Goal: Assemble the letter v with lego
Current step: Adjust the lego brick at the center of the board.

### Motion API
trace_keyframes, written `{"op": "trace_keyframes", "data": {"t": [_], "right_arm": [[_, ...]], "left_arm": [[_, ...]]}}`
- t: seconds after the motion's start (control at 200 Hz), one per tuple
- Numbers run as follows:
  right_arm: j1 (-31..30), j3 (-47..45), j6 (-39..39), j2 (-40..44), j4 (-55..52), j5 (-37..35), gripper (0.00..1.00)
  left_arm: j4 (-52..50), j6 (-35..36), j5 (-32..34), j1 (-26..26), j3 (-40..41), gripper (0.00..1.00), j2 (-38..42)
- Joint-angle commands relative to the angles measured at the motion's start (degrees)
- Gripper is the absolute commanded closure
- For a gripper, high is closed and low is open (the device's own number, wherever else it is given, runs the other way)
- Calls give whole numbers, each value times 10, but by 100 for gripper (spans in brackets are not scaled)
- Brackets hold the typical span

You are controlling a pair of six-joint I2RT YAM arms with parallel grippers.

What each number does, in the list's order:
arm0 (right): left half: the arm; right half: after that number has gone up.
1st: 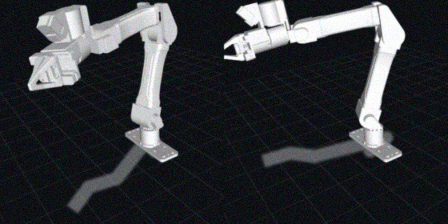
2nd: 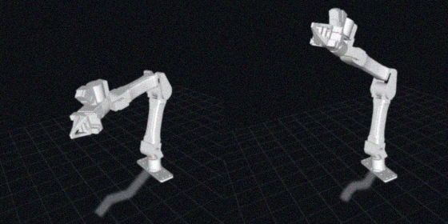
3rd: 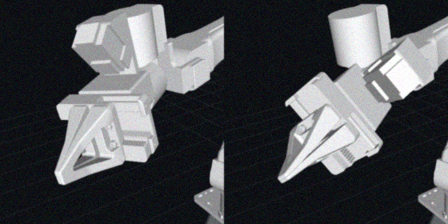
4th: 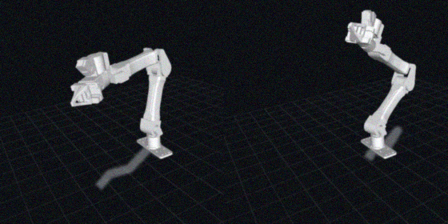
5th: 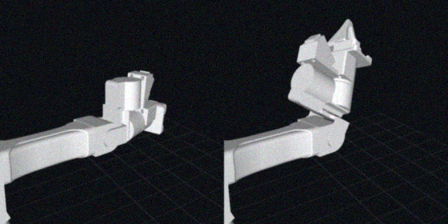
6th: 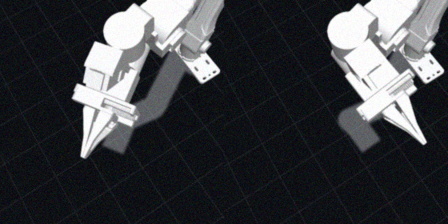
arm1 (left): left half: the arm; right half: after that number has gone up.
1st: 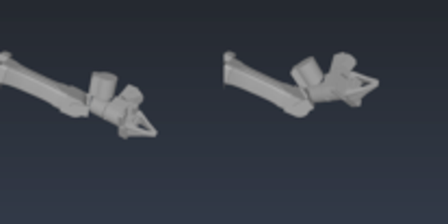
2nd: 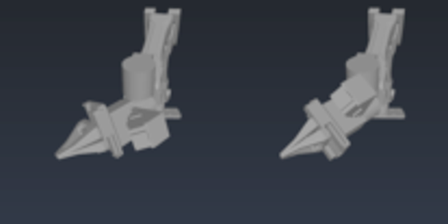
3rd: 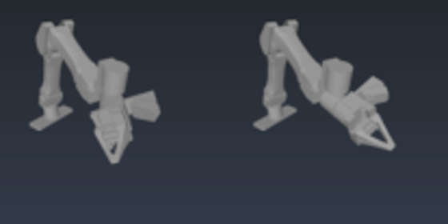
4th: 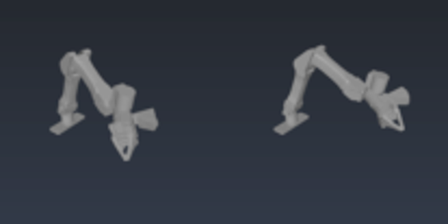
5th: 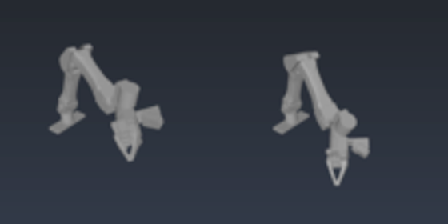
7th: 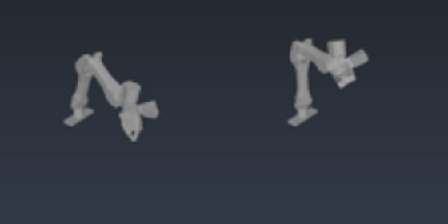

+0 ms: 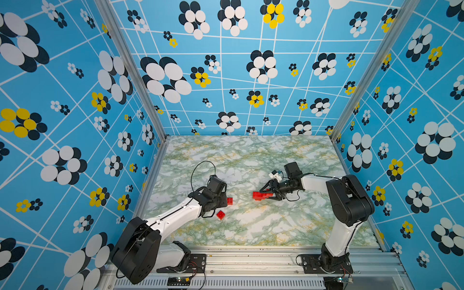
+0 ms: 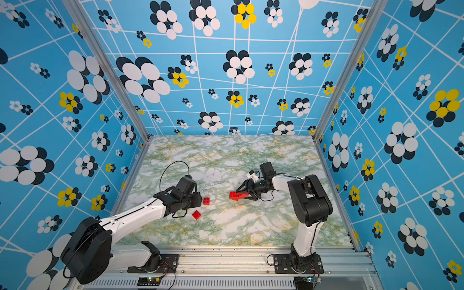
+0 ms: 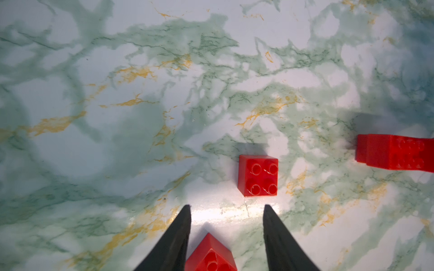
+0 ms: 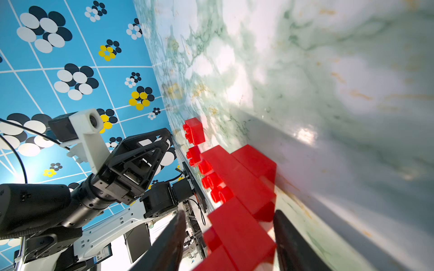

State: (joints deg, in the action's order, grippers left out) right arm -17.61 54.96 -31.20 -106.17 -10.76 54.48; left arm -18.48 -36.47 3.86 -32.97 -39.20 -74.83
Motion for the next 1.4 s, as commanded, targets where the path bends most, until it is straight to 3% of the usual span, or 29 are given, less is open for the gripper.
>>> {"op": "trace_keyframes", "data": {"t": [0.0, 0.24, 0.67, 0.999, 1.394], "right_arm": [[-5, 14, 18, 16, -23, -7, 39], [-5, 19, 26, 19, -41, -10, 39], [-5, 34, 51, 50, -108, -26, 39], [-5, 36, 48, 51, -109, -29, 47], [-5, 40, 51, 47, -113, -30, 48]], "left_arm": [[-27, 14, -3, -9, -21, 49, -9], [-46, 2, 23, -14, -16, 48, 14], [-13, -11, 6, -14, -11, 48, 1], [-3, -15, 4, -14, -7, 48, 0], [-19, -5, 19, -18, -14, 48, -9]]}}
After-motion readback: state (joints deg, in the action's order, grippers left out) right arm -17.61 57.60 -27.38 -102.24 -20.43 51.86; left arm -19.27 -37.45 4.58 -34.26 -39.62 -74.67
